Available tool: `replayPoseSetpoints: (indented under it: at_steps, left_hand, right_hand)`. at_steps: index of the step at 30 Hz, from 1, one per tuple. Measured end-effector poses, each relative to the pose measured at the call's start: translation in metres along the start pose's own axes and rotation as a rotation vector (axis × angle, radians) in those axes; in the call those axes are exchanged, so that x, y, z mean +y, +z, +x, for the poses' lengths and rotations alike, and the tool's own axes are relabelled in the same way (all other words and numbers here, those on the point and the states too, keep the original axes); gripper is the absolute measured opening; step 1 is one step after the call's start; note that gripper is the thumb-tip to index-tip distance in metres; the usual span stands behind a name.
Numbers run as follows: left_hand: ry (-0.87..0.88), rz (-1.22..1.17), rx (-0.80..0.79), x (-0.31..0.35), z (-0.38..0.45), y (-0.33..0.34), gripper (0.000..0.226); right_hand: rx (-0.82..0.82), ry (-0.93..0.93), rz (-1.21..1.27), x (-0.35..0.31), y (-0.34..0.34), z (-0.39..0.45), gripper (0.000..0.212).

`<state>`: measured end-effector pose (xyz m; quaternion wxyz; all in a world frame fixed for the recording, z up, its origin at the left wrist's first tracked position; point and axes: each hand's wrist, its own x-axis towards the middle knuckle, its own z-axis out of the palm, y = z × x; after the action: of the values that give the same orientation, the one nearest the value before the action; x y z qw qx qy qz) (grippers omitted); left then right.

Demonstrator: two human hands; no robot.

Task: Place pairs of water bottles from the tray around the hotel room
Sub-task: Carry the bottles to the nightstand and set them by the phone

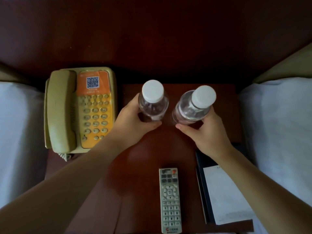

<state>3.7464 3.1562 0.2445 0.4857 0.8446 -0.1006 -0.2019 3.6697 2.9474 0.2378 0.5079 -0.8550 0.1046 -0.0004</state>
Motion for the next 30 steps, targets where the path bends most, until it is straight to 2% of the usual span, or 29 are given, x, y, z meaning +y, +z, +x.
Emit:
replayPoseSetpoints:
  at_steps: [5, 7, 11, 13, 16, 18, 25, 30]
  left_hand:
    - [-0.029, -0.026, -0.009, 0.001, 0.029, -0.002, 0.065]
    - [-0.042, -0.037, -0.019, 0.004, 0.042, -0.003, 0.063]
    - [-0.074, -0.018, -0.06, 0.004, 0.059, -0.002, 0.066]
    - [-0.065, 0.055, -0.064, 0.004, 0.061, 0.0, 0.075]
    - [-0.037, 0.092, -0.048, 0.001, 0.063, 0.002, 0.077]
    - [-0.032, 0.093, -0.044, 0.001, 0.067, 0.001, 0.072]
    - [-0.047, 0.039, -0.162, 0.009, 0.081, -0.01, 0.06]
    - [-0.073, 0.011, -0.122, 0.002, 0.078, -0.009, 0.063]
  right_hand:
    - [0.22, -0.05, 0.021, -0.006, 0.016, 0.025, 0.078]
    - [0.253, -0.039, 0.059, -0.008, 0.021, 0.04, 0.08]
    - [0.112, -0.01, 0.07, -0.002, 0.015, 0.055, 0.063]
    - [0.009, 0.027, -0.032, 0.0, 0.005, 0.056, 0.052]
    - [-0.051, 0.03, -0.133, 0.003, -0.004, 0.059, 0.052]
    - [-0.061, 0.032, -0.122, 0.002, -0.004, 0.063, 0.061]
    - [0.056, 0.047, -0.114, -0.001, 0.006, 0.072, 0.075]
    - [0.147, 0.076, -0.113, -0.001, 0.014, 0.071, 0.073]
